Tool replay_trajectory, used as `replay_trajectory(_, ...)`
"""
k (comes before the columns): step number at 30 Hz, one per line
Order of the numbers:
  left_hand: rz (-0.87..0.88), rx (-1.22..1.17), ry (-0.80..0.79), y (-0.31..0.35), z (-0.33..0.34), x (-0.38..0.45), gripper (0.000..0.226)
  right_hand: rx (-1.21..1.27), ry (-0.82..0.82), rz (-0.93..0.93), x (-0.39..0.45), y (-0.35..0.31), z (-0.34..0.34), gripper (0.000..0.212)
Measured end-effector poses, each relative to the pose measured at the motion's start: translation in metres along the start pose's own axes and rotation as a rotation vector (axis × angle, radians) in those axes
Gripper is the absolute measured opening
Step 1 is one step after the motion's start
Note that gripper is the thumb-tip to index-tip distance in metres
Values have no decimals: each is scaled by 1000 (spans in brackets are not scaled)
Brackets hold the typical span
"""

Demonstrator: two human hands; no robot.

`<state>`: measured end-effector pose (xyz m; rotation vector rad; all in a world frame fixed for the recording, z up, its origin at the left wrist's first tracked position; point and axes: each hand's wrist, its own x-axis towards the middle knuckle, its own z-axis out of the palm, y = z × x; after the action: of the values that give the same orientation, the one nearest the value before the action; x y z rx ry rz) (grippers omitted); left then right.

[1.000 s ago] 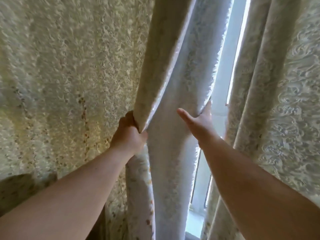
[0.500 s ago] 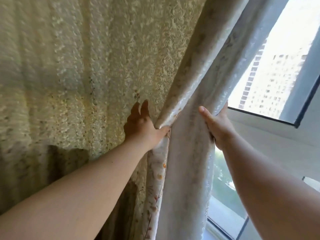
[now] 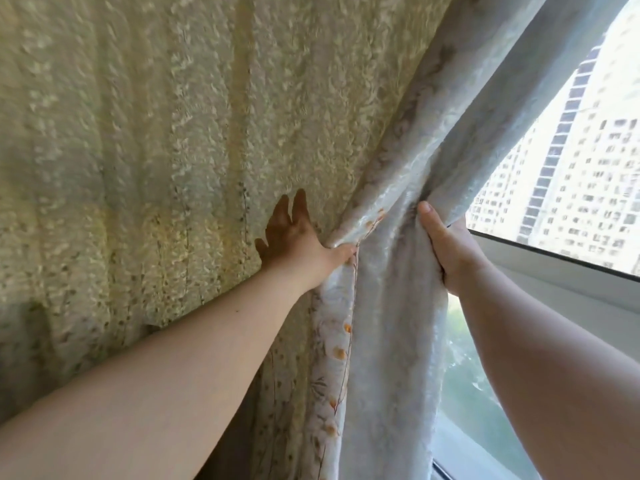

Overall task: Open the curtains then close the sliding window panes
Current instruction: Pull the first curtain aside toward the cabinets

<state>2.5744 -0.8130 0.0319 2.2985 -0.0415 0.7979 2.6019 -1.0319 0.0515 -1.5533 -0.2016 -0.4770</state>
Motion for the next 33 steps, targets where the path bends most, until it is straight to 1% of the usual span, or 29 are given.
replay_trajectory(2, 0, 2, -4, -16, -1, 21, 119, 5, -1, 8, 16, 5, 17, 72)
replay_trajectory(3, 1, 3, -5, -21, -1, 27, 119, 14, -7, 11, 21, 6, 22, 74)
replay_trajectory(6, -15, 6, -4, -42, -3, 45, 118, 29, -52, 6, 39, 11, 48, 93)
replay_trajectory(8, -26, 18, 0, -58, -6, 57, 118, 33, -79, -3, 52, 16, 68, 101)
replay_trajectory(15, -109, 88, 59, -125, -14, 113, 115, 99, -164, 23, 121, 49, 149, 112)
replay_trajectory(21, -165, 189, 130, -176, -3, 179, 114, 168, -245, -28, 198, 86, 218, 95)
replay_trajectory(25, -228, 263, 188, -215, -7, 230, 115, 204, -330, -51, 248, 105, 283, 84)
replay_trajectory(27, -255, 284, 199, -233, -12, 246, 115, 217, -367, -61, 265, 114, 310, 87)
replay_trajectory(29, -298, 311, 250, -261, -17, 263, 116, 238, -421, -75, 284, 125, 346, 92)
replay_trajectory(33, -382, 353, 308, -307, -37, 283, 120, 273, -511, 0, 306, 143, 406, 109)
